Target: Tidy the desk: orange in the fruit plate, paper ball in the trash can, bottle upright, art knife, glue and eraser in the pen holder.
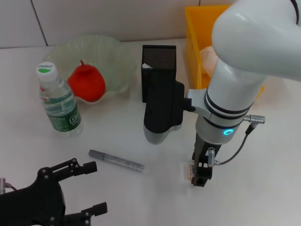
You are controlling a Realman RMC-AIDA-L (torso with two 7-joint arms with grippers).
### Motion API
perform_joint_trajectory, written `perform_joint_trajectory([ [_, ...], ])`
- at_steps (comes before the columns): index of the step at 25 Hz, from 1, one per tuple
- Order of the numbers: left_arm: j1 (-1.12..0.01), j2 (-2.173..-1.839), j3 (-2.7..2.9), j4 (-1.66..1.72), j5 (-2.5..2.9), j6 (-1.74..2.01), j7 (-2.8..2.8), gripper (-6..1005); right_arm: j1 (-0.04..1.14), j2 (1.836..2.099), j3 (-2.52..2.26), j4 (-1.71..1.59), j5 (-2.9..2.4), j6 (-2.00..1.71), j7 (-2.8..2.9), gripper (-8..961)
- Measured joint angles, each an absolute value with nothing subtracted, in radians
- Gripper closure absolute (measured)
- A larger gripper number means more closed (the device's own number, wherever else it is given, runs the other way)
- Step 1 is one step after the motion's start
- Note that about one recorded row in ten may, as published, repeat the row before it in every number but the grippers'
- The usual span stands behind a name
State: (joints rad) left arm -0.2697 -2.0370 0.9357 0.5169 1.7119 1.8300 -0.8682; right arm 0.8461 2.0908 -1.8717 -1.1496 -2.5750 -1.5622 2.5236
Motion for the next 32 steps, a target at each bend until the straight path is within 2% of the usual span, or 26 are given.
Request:
perform_joint_trajectory([
  [16,-0.270,-2.039,0.937,0.519,1.712,1.830,-0.868,203,0.864,2.092,-1.895,-1.107,-2.560,-1.535,2.530,367],
  [22,-0.270,-2.039,0.937,0.519,1.713,1.833,-0.868,203,0.871,2.092,-1.895,-1.102,-2.560,-1.535,2.535,516],
  [27,-0.270,-2.038,0.937,0.519,1.713,1.834,-0.868,202,0.871,2.092,-1.885,-1.101,-2.560,-1.536,2.538,560],
  [32,-0.270,-2.036,0.937,0.519,1.713,1.837,-0.868,202,0.854,2.087,-1.766,-1.179,-2.547,-1.572,2.548,560],
])
